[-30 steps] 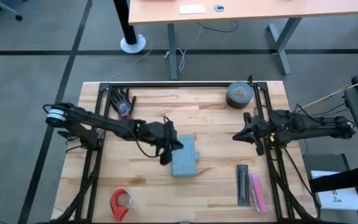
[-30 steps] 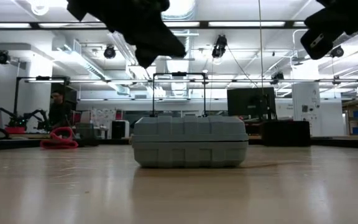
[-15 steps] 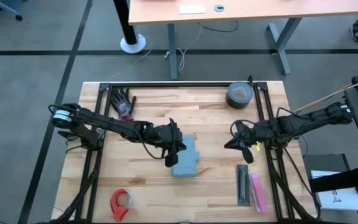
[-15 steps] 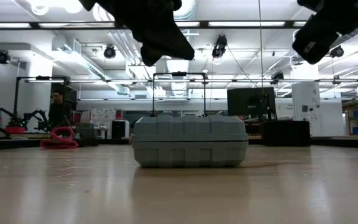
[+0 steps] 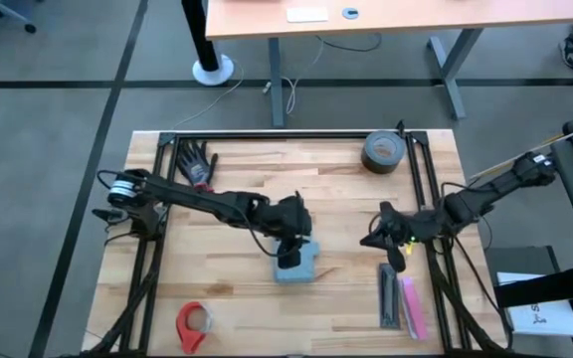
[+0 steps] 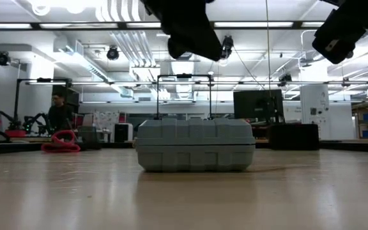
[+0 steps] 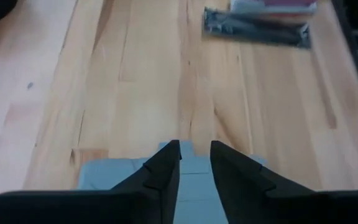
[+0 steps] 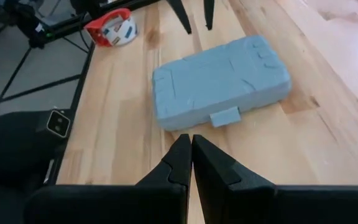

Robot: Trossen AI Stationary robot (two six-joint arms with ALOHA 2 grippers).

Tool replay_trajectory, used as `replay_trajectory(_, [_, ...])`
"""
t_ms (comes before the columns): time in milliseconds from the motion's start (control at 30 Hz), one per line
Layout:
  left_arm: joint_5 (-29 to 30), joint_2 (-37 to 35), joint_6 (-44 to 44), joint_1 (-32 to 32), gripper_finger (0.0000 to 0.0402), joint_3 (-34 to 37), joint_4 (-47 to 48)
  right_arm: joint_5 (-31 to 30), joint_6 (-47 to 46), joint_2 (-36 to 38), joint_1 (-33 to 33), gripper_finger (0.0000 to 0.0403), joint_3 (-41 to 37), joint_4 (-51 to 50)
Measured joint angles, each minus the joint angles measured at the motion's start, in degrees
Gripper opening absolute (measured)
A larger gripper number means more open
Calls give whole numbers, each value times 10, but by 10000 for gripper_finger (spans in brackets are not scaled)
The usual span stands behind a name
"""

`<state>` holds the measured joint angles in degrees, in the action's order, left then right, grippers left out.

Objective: Prefit tool cases
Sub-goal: Open the gray tool box

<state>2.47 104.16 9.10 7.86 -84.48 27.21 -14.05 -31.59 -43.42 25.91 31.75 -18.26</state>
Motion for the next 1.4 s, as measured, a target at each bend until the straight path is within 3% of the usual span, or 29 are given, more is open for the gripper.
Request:
replay_trajectory(433, [-16, 111, 0, -4, 140, -113, 115, -26, -58, -31, 47, 0, 0, 1])
replay_trajectory(600, [-65, 121, 10, 3, 146, -111, 146, -33, -70, -45, 58, 0, 0, 0])
replay_trajectory(1400, [-25, 117, 39, 22, 125, -39, 162, -55, -74, -47, 61, 0, 0, 1])
